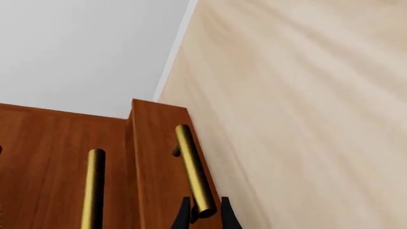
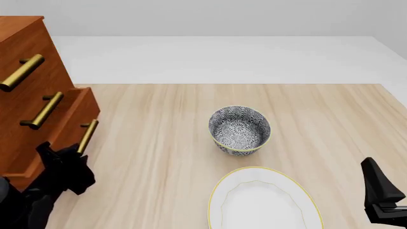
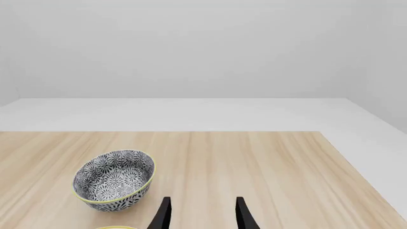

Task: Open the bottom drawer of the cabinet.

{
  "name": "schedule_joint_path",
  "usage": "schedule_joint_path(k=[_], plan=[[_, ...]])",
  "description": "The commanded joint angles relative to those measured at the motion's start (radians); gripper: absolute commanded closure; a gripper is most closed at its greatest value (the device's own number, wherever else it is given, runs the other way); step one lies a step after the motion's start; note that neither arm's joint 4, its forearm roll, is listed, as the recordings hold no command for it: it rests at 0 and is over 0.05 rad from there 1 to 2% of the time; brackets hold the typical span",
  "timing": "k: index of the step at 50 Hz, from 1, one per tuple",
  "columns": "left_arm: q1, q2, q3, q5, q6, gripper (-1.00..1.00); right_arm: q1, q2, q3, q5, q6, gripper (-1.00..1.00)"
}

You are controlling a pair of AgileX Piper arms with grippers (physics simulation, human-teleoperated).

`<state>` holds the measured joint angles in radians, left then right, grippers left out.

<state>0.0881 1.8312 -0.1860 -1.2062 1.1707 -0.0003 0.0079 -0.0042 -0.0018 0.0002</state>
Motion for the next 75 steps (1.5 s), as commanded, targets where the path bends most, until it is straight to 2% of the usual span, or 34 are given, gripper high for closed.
schedule_joint_path(k=[1,58,59,72,75], plan=[[-0.044,-0.037,0.070,-0.014,0.000,1.00,0.000,0.000,0.000,0.000,0.000,-1.00],[-0.083,-0.041,0.073,-0.013,-0.018,1.00,0.000,0.000,0.000,0.000,0.000,-1.00],[-0.083,-0.051,0.077,-0.013,-0.019,-1.00,0.000,0.000,0.000,0.000,0.000,-1.00],[-0.090,-0.138,0.138,-0.003,-0.006,-1.00,0.000,0.000,0.000,0.000,0.000,-1.00],[-0.097,-0.219,0.154,0.058,-0.009,-1.00,0.000,0.000,0.000,0.000,0.000,-1.00]])
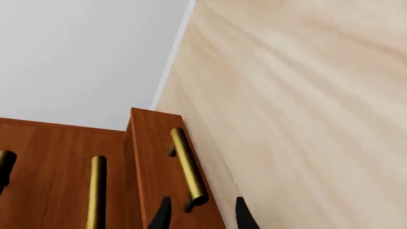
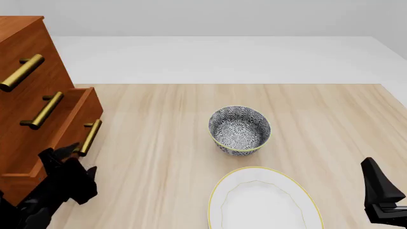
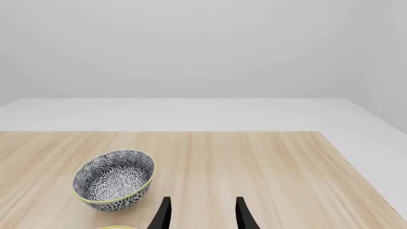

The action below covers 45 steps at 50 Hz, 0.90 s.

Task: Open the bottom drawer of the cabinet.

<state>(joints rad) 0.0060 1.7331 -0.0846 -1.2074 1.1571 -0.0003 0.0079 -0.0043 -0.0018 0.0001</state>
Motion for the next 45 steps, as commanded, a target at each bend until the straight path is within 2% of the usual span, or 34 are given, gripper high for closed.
schedule_joint_path(k=[1,9,16,20,25,27,29,30,32,35,37,39,43,45], plan=[[-0.017,-0.136,0.054,0.069,0.004,-1.00,0.000,0.000,0.000,0.000,0.000,-1.00],[-0.026,-0.416,0.065,0.291,-0.003,-1.00,0.000,0.000,0.000,0.000,0.000,-1.00],[-0.038,-0.756,0.046,0.583,-0.013,-1.00,0.000,0.000,0.000,0.000,0.000,-1.00],[-0.043,-0.903,0.006,0.729,-0.042,-1.00,0.000,0.000,0.000,0.000,0.000,-1.00],[-0.051,-1.072,-0.092,0.964,-0.153,-1.00,0.000,0.000,0.000,0.000,0.000,-1.00],[-0.059,-1.132,-0.154,1.075,-0.234,-1.00,0.000,0.000,0.000,0.000,0.000,-1.00],[-0.064,-1.149,-0.149,1.103,-0.235,-1.00,0.000,0.000,0.000,0.000,0.000,-1.00],[-0.066,-1.188,-0.191,1.163,-0.318,-1.00,0.000,0.000,0.000,0.000,0.000,-1.00],[-0.062,-1.176,-0.182,1.180,-0.322,-1.00,0.000,0.000,0.000,0.000,0.000,-1.00],[-0.036,-1.192,-0.208,1.225,-0.399,-1.00,0.000,0.000,0.000,0.000,0.000,-1.00],[-0.019,-1.189,-0.207,1.224,-0.398,-1.00,0.000,0.000,0.000,0.000,0.000,-1.00],[-0.019,-1.187,-0.241,1.266,-0.469,-1.00,0.000,0.000,0.000,0.000,0.000,-1.00],[0.006,-1.177,-0.279,1.304,-0.540,-1.00,0.000,0.000,0.000,0.000,0.000,-1.00],[0.006,-1.172,-0.266,1.299,-0.521,-1.00,0.000,0.000,0.000,0.000,0.000,-1.00]])
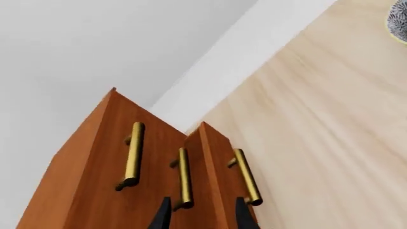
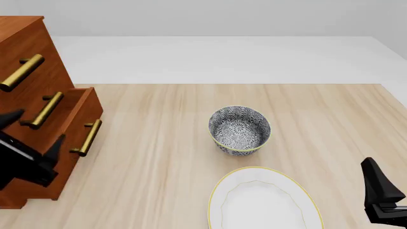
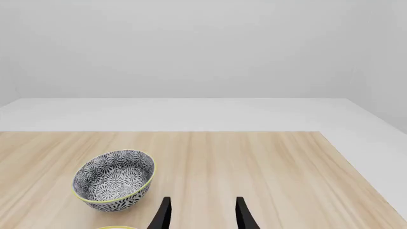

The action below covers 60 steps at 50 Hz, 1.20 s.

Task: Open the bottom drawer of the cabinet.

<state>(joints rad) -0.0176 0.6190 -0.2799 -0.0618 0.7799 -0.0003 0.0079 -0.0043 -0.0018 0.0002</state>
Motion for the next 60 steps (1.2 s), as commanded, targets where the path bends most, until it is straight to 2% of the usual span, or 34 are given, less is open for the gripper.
schedule_joint_path(k=[1,2,8,10,11,14,16,17,20,21,23,26,27,29,31,33,35,37,41,45,52,60], plan=[[0.021,-0.062,-0.090,0.177,-0.189,-1.00,0.000,0.000,0.000,0.000,0.000,-1.00],[0.013,-0.067,-0.108,0.199,-0.221,-1.00,0.000,0.000,0.000,0.000,0.000,-1.00],[0.001,-0.108,-0.154,0.257,-0.277,-1.00,0.000,0.000,0.000,0.000,0.000,-1.00],[-0.005,-0.122,-0.175,0.284,-0.320,-1.00,0.000,0.000,0.000,0.000,0.000,-1.00],[0.001,-0.126,-0.168,0.287,-0.301,-1.00,0.000,0.000,0.000,0.000,0.000,-1.00],[0.022,-0.129,-0.197,0.320,-0.360,-1.00,0.000,0.000,0.000,0.000,0.000,-1.00],[0.018,-0.141,-0.195,0.330,-0.348,-1.00,0.000,0.000,0.000,0.000,0.000,-1.00],[0.028,-0.132,-0.219,0.351,-0.420,-1.00,0.000,0.000,0.000,0.000,0.000,-1.00],[0.039,-0.131,-0.209,0.351,-0.402,-1.00,0.000,0.000,0.000,0.000,0.000,-1.00],[0.048,-0.118,-0.216,0.355,-0.449,-1.00,0.000,0.000,0.000,0.000,0.000,-1.00],[0.076,-0.083,-0.210,0.349,-0.483,-1.00,0.000,0.000,0.000,0.000,0.000,-1.00],[0.083,-0.055,-0.217,0.347,-0.579,-1.00,0.000,0.000,0.000,0.000,0.000,-1.00],[0.072,-0.051,-0.211,0.345,-0.578,-1.00,0.000,0.000,0.000,0.000,0.000,-1.00],[0.069,-0.035,-0.204,0.339,-0.621,-1.00,0.000,0.000,0.000,0.000,0.000,-1.00],[0.074,-0.014,-0.185,0.320,-0.624,-1.00,0.000,0.000,0.000,0.000,0.000,-1.00],[0.073,-0.001,-0.186,0.316,-0.667,-1.00,0.000,0.000,0.000,0.000,0.000,-1.00],[0.077,0.002,-0.178,0.308,-0.652,-1.00,0.000,0.000,0.000,0.000,0.000,-1.00],[0.051,0.017,-0.188,0.324,-0.745,-1.00,0.000,0.000,0.000,0.000,0.000,-1.00],[0.086,0.030,-0.191,0.313,-0.696,-1.00,0.000,0.000,0.000,0.000,0.000,-1.00],[0.093,0.035,-0.195,0.311,-0.683,-1.00,0.000,0.000,0.000,0.000,0.000,-1.00],[0.088,0.061,-0.203,0.300,-0.693,-1.00,0.000,0.000,0.000,0.000,0.000,-1.00],[0.105,0.136,-0.185,0.236,-0.700,-1.00,0.000,0.000,0.000,0.000,0.000,-1.00]])
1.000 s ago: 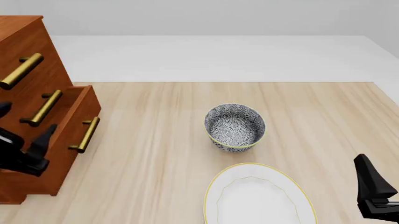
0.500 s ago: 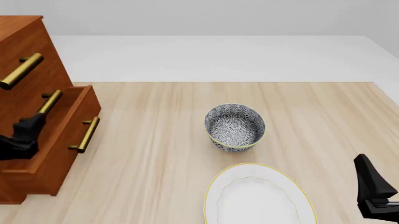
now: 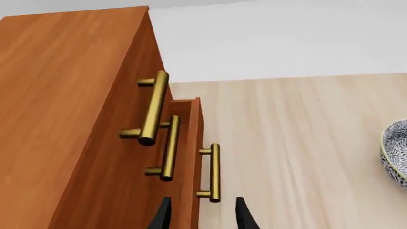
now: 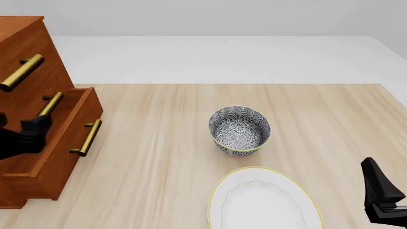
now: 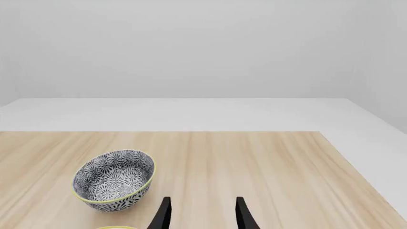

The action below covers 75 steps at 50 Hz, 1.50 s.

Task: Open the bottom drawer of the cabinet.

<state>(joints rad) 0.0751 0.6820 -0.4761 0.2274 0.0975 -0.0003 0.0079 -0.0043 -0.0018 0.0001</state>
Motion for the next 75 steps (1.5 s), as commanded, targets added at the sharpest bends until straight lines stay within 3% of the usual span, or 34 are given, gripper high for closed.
schedule_joint_path(k=[1,10,32,75], plan=[[0.013,0.082,0.015,-0.064,-0.015,-1.00,0.000,0.000,0.000,0.000,0.000,-1.00],[0.016,0.150,0.037,-0.131,-0.025,-1.00,0.000,0.000,0.000,0.000,0.000,-1.00],[0.082,0.277,0.074,-0.259,0.057,-1.00,0.000,0.000,0.000,0.000,0.000,-1.00],[0.082,0.524,0.123,-0.480,0.044,-1.00,0.000,0.000,0.000,0.000,0.000,-1.00]])
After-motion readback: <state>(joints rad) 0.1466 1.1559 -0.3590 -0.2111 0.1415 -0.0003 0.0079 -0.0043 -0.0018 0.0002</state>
